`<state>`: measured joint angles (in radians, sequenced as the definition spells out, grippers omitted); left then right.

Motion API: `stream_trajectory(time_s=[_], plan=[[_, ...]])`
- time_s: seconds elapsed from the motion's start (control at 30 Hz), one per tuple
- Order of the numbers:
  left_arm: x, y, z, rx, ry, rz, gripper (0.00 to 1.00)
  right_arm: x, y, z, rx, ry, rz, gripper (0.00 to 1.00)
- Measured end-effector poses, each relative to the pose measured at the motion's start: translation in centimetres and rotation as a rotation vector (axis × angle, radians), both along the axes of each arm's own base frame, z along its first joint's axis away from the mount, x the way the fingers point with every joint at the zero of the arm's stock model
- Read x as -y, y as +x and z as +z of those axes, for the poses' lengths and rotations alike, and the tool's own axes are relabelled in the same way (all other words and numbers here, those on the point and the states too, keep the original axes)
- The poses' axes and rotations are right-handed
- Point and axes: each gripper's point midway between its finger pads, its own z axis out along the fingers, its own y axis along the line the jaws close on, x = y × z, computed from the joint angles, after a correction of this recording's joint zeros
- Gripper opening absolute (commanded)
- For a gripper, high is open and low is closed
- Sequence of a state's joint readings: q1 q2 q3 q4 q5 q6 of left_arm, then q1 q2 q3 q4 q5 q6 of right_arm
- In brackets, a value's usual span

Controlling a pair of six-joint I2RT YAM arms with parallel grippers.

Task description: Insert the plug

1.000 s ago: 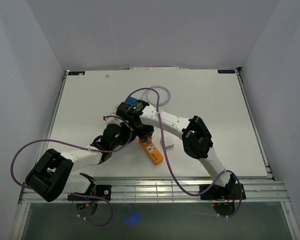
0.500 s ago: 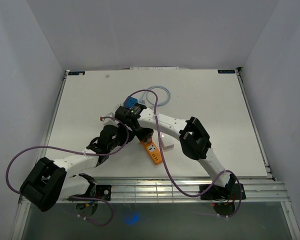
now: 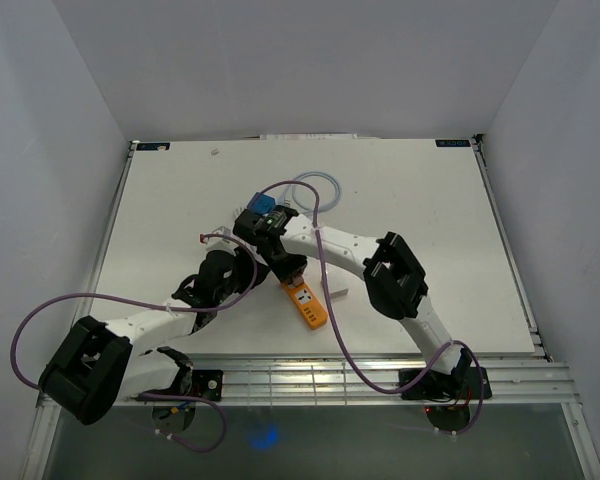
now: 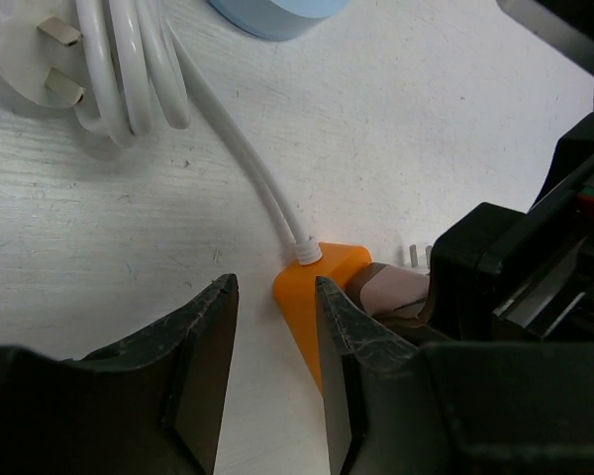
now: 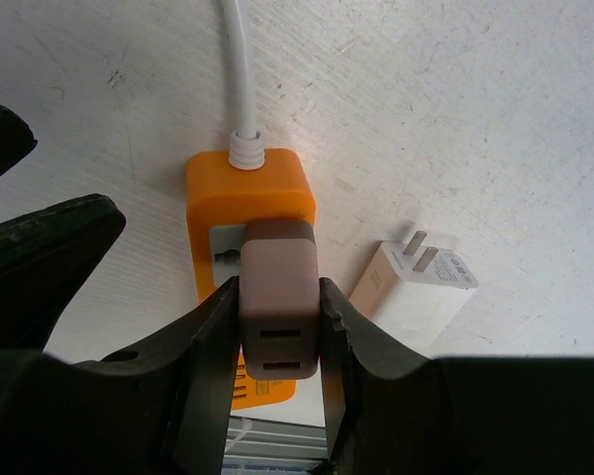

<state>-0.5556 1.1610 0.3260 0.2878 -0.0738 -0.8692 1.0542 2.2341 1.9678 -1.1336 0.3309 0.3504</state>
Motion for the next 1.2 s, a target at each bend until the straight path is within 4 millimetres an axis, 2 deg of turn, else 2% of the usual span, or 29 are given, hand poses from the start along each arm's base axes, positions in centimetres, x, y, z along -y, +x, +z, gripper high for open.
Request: stream_trajectory(time_s=[0.03, 0.13, 0.17, 0.27, 0.5, 0.67, 0.8, 0.97, 1.07, 1.2], plan=[[-0.1, 0.1, 0.0, 0.000, 0.002, 0.002, 0.48, 0.0, 0.0, 0.0, -0.006, 0.004, 0.001, 0.25], [-0.4, 0.2, -0.2, -0.007, 0.010, 0.007, 0.49, 0.1, 0.1, 0.1, -0.038, 0.024, 0.005, 0.43], [-0.5, 0.2, -0.2, -0.011, 0.013, 0.008, 0.49, 0.1, 0.2, 0.1, -0.049, 0.031, 0.004, 0.51], [-0.5, 0.7, -0.3, -0.023, 0.018, 0.010, 0.49, 0.6, 0.5, -0.5, -0.073, 0.024, 0.002, 0.64], [-0.3, 0.8, -0.1, -0.023, 0.023, -0.003, 0.49, 1.3, 1.3, -0.6, -0.091, 0.029, -0.013, 0.71], [-0.3, 0.8, -0.2, -0.026, 0.033, -0.009, 0.49, 0.9, 1.1, -0.1, -0.099, 0.060, 0.005, 0.74], [-0.4, 0.7, -0.3, -0.026, 0.039, -0.012, 0.49, 1.0, 0.3, 1.6, -0.113, 0.131, 0.023, 0.78], [-0.5, 0.6, -0.4, -0.028, 0.050, -0.017, 0.49, 1.0, -0.5, 4.9, -0.104, 0.260, 0.051, 0.80], [-0.6, 0.5, -0.4, -0.031, 0.056, -0.018, 0.49, 2.0, -0.8, 6.1, -0.085, 0.303, 0.046, 0.80], [-0.6, 0.7, -0.1, -0.032, 0.064, -0.018, 0.50, 4.6, -1.7, 5.9, -0.079, 0.308, 0.017, 0.80]])
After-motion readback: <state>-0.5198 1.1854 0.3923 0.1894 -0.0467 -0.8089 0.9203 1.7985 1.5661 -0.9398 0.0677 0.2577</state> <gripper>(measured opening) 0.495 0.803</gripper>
